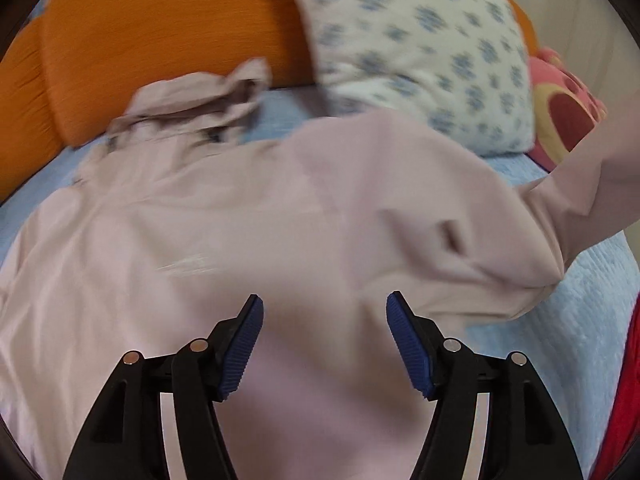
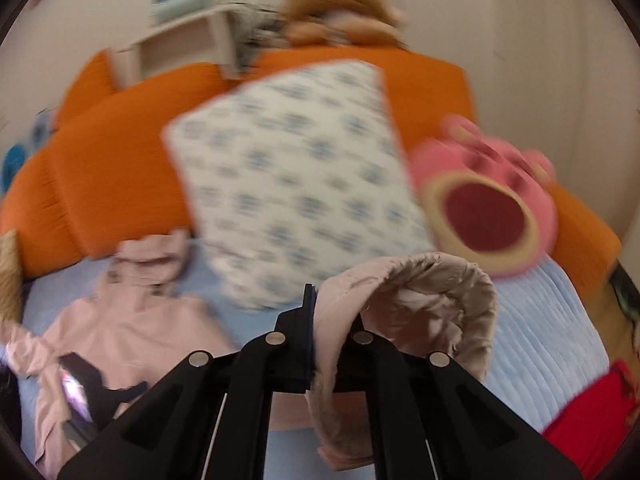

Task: Fold large clothes

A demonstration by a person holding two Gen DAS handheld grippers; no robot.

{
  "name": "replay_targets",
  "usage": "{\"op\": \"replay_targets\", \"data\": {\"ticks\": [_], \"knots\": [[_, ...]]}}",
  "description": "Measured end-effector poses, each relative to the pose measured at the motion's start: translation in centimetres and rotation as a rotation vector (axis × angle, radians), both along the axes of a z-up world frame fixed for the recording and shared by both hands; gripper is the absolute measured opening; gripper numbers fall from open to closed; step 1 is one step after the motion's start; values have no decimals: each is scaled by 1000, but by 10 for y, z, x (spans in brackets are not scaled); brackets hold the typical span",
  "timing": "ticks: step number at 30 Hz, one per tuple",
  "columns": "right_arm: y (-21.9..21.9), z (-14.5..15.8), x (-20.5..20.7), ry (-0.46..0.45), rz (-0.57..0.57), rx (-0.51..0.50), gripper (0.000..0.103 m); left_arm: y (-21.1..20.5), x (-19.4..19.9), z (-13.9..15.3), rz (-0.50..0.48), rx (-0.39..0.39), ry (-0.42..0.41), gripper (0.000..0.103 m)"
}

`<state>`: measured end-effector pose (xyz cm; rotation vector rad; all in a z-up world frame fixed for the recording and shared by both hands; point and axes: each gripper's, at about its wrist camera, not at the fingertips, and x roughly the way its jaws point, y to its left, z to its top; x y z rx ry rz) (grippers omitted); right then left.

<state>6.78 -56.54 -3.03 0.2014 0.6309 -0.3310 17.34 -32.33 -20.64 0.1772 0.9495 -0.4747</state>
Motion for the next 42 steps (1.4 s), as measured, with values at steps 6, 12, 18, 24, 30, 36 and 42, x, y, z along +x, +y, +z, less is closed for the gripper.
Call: {"op": "replay_targets", "data": {"ticks": [6, 12, 18, 24, 30, 36, 42], "knots": [[143, 17, 62, 10, 229, -23, 4, 88, 18, 14, 105, 67, -45, 68], [283, 17, 111, -9, 403, 24, 4, 203, 41, 40, 240, 157, -125, 76], [405, 13, 142, -25, 508, 90, 4, 304, 60, 45, 369, 201, -118, 76], [497, -29, 173, 36, 521, 90, 4, 377, 69, 33, 446, 243, -93, 76], [542, -106, 188, 150, 455, 129, 4, 420, 68, 13, 514, 219, -9, 76], [572, -153, 179, 254, 480, 95, 12, 447, 71, 7, 559, 199, 20, 76], [562, -128, 148, 256, 511, 173, 70, 463, 70, 9, 598, 126, 57, 78]]}}
